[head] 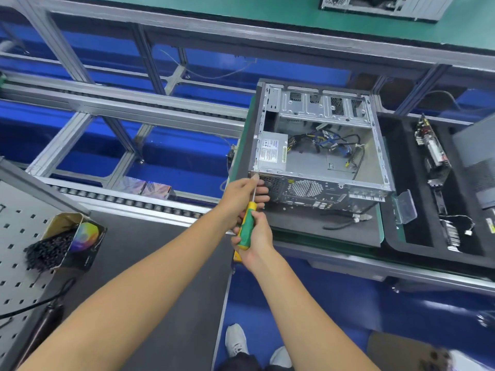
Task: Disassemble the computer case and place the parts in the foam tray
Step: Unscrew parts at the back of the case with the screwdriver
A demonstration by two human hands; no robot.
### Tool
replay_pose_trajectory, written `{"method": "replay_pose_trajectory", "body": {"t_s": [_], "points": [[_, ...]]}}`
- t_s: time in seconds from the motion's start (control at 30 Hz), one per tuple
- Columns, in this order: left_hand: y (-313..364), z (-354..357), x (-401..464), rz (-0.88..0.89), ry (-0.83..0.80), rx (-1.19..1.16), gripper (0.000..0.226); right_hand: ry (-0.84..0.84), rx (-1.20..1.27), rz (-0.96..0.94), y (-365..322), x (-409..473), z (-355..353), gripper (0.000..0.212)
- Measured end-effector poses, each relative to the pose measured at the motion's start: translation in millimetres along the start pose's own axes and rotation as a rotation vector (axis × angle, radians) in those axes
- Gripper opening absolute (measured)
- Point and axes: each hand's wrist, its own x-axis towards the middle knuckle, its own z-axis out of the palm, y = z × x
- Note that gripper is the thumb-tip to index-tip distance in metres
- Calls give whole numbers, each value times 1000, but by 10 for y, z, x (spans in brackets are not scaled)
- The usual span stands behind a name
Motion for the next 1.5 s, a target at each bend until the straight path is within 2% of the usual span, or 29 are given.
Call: {"method": "replay_pose_trajectory", "body": {"t_s": [0.07,0.17,0.27,0.37,0.47,0.63,0.73,0.9,1.07,1.17,1.23,1.3,1.33,1.43,1.5], "points": [[45,10,0,-7,-19,1,26,-6,-5,-7,-3,-1,-12,25],[106,64,6,-59,38,-67,27,-19,-11,7,0,-10,-18,23],[159,113,49,-86,62,-101,28,-94,-30,1,-6,-40,-39,29],[155,108,71,-89,59,-115,26,-174,-188,-15,-2,-79,-146,41],[131,123,80,-88,46,-174,24,-156,-284,-17,7,-115,-266,45],[96,137,108,-76,35,-187,28,-48,-342,-72,-5,-136,-241,23],[101,145,124,-72,47,-169,29,-48,-337,-91,16,-141,-169,12],[130,157,110,-91,70,-164,30,-89,-232,-65,-18,-139,-161,32],[151,138,58,-61,40,-71,31,-3,-257,-63,-58,-117,-180,19],[146,57,-43,-18,34,202,37,10,-267,-77,-62,-104,-154,17],[28,9,-178,54,132,465,39,22,-324,-102,-65,-107,-135,18],[-198,-7,-382,74,346,550,46,3,-318,-92,-67,-110,-119,24],[-311,-1,-524,51,391,495,47,-21,-287,-66,-69,-118,-108,29],[-511,36,-871,-48,206,233,34,-22,-316,-63,-62,-68,-136,35],[-494,32,-915,-32,165,185,31,15,-401,-124,-84,-19,-144,31]]}}
